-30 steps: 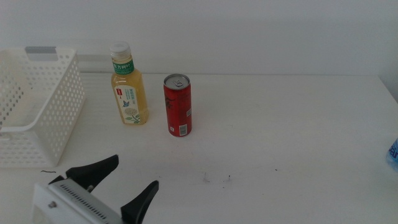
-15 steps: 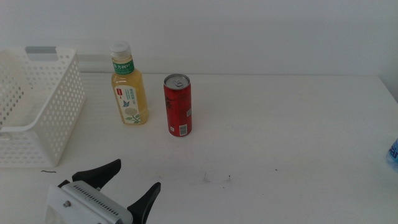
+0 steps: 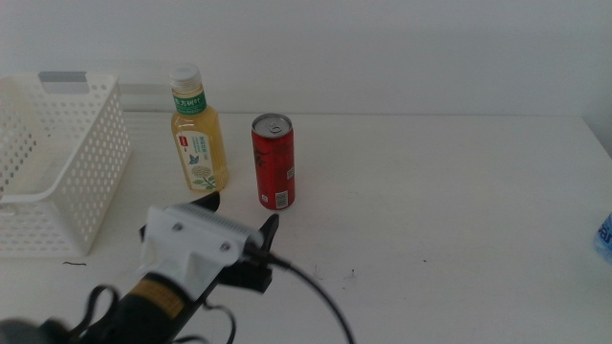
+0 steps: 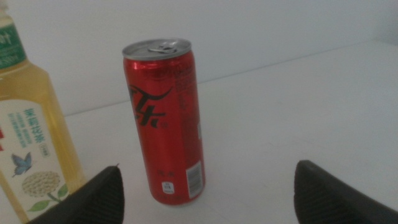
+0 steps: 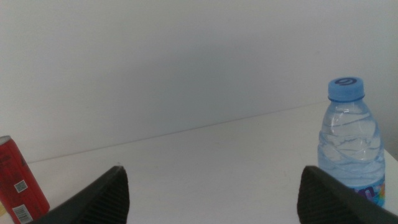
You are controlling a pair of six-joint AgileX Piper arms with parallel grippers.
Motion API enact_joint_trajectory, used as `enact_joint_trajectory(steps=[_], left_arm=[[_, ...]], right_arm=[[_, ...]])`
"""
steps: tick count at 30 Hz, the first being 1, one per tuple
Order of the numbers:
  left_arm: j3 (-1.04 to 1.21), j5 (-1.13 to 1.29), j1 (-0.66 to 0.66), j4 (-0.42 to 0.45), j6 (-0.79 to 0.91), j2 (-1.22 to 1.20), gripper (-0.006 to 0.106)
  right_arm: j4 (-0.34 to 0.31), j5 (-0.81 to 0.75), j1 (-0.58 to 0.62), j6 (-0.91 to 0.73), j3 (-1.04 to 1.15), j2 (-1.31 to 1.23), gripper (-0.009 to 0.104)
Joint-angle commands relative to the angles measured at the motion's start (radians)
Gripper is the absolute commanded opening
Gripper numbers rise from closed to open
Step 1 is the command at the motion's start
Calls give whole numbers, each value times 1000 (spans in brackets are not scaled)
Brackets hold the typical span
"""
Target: Use arms to grab the bottles and put them into the dustbin to the left of the table.
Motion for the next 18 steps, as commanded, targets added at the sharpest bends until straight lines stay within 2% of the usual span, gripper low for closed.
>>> enact_joint_trajectory(steps=[1,18], left_arm=[[-61,-5,21,5,-21,66,94],[-466,152,115,23,-27,391,94]], right_arm=[[-6,-9,-8,-2,3,-5,88],[-6,-9,-8,-2,3,-5,88]])
